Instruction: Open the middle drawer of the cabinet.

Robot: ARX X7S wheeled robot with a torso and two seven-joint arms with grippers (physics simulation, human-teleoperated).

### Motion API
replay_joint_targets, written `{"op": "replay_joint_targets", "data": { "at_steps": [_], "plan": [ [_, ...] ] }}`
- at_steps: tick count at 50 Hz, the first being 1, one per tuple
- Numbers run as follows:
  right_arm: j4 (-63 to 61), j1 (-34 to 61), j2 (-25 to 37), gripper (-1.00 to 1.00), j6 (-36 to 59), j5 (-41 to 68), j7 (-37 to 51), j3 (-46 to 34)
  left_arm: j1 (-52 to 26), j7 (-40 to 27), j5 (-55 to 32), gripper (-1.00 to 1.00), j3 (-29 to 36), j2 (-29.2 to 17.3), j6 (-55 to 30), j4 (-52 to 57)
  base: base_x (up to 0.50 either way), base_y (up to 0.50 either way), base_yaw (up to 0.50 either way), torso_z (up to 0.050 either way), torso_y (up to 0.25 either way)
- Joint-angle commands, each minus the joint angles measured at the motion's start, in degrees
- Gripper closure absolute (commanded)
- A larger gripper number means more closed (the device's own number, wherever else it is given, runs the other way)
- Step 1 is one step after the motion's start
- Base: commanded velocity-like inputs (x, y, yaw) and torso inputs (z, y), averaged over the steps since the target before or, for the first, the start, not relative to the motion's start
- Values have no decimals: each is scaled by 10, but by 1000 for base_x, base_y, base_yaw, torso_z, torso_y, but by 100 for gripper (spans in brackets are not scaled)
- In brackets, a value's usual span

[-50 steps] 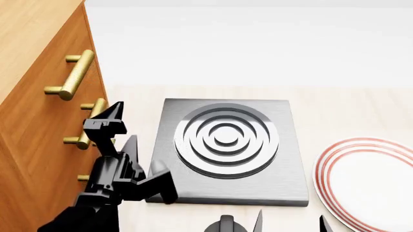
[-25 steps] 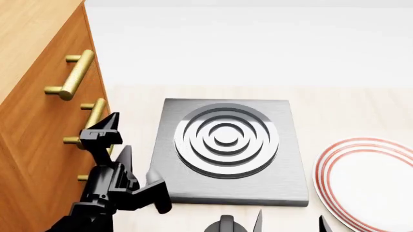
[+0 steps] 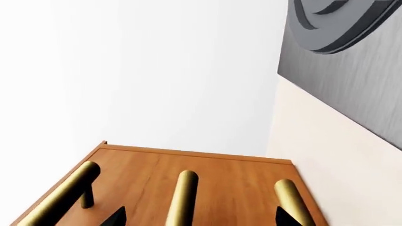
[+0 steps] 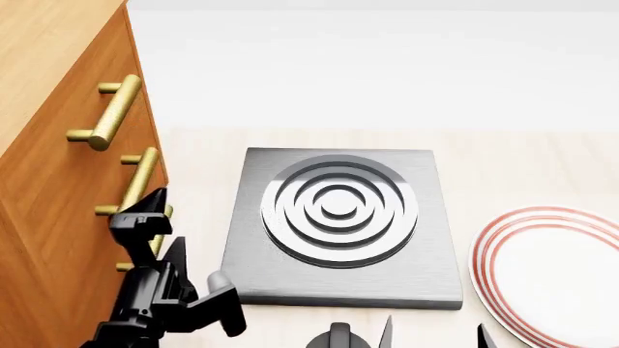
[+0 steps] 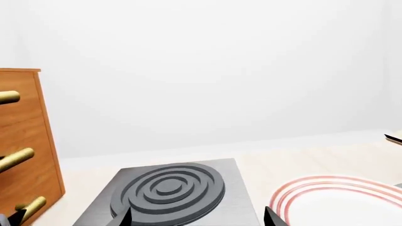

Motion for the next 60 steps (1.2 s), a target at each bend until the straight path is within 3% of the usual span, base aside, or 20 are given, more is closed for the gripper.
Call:
{"op": "replay_joint_targets", "data": {
  "at_steps": [1,60],
  "plan": [
    [-2,0,2,-100,0,0,3,-3,8,-5,-3,-100,-3,0,7,-15,0,0,0,0,0],
    [-6,1,11,-100,-2,4,13,-12,-6,-15,17,-100,-25,-14,-18,-16,0,0,0,0,0]
  ]
}}
